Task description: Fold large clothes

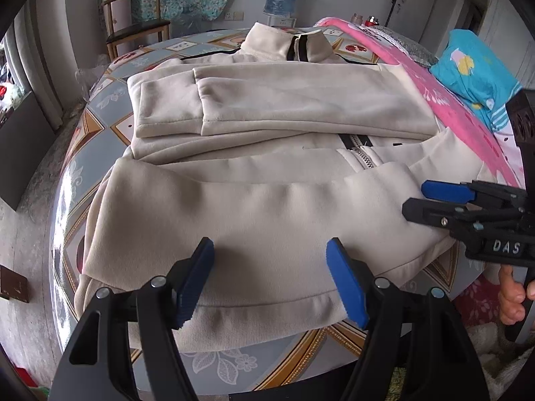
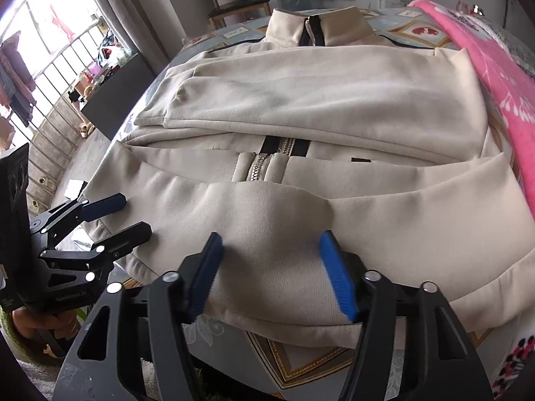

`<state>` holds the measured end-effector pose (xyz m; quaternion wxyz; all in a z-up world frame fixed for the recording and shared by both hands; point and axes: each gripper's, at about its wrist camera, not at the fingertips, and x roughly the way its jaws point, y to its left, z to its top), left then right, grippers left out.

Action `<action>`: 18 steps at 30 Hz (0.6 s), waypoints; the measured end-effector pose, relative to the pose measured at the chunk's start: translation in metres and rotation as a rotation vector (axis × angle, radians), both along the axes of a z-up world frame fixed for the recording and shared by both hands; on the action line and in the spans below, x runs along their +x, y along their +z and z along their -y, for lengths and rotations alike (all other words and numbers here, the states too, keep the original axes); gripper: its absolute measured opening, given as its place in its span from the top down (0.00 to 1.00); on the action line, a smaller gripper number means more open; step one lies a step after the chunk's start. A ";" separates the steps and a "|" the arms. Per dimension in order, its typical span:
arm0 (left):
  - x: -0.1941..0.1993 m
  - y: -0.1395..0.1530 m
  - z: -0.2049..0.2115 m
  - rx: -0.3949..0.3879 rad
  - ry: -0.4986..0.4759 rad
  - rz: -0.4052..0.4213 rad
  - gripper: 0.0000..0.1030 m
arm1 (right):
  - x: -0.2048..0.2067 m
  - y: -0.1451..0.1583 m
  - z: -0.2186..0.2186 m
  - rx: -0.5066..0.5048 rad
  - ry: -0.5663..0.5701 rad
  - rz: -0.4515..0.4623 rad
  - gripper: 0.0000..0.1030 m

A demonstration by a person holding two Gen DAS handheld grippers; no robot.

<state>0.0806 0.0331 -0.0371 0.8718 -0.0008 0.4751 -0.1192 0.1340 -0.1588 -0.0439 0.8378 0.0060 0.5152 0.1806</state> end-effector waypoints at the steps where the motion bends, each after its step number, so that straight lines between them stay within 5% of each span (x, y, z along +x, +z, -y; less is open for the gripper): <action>1: 0.000 0.000 0.000 0.003 -0.003 0.002 0.34 | 0.000 0.001 0.000 0.005 -0.003 -0.001 0.52; 9: -0.001 0.000 0.000 0.021 -0.001 0.019 0.42 | 0.001 -0.001 -0.009 -0.022 0.004 0.007 0.79; 15: -0.003 -0.001 -0.009 0.052 0.022 0.047 0.72 | -0.005 0.003 -0.013 -0.033 0.006 0.043 0.95; 18: -0.003 -0.002 -0.017 0.074 0.039 0.056 0.99 | -0.008 0.010 -0.010 -0.020 -0.007 0.067 0.97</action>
